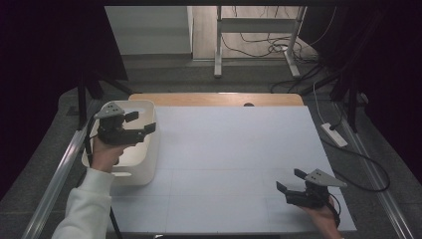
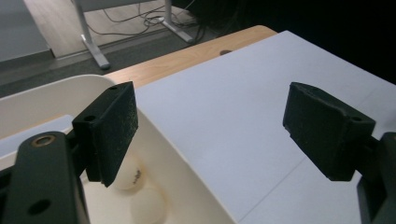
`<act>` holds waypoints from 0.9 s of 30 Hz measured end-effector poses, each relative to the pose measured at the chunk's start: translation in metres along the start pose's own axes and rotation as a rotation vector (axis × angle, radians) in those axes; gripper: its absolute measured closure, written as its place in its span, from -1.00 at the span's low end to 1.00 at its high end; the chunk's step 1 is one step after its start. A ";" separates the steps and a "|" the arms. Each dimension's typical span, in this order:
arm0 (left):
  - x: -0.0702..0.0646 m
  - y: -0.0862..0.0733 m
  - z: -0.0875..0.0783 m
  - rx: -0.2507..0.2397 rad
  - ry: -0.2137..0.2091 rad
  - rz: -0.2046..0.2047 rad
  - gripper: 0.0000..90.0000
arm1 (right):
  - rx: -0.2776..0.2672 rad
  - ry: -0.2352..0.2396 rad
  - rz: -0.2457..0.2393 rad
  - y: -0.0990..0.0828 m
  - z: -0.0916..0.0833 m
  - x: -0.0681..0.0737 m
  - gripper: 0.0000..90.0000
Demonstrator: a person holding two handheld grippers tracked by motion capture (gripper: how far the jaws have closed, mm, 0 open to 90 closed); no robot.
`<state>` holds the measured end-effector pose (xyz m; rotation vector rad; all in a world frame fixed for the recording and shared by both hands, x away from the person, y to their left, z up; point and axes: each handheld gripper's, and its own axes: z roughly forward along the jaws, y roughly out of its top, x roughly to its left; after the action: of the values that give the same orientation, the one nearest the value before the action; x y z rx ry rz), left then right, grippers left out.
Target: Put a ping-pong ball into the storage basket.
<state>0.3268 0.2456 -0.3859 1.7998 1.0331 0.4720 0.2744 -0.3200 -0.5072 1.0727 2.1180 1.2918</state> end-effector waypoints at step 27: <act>-0.073 -0.029 -0.006 -0.064 -0.179 0.081 -0.55 | 0.011 0.000 -0.013 -0.002 -0.004 0.004 -0.69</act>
<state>0.2686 0.1949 -0.3999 1.7958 0.8159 0.3807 0.2682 -0.3200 -0.5071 1.0622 2.1304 1.2756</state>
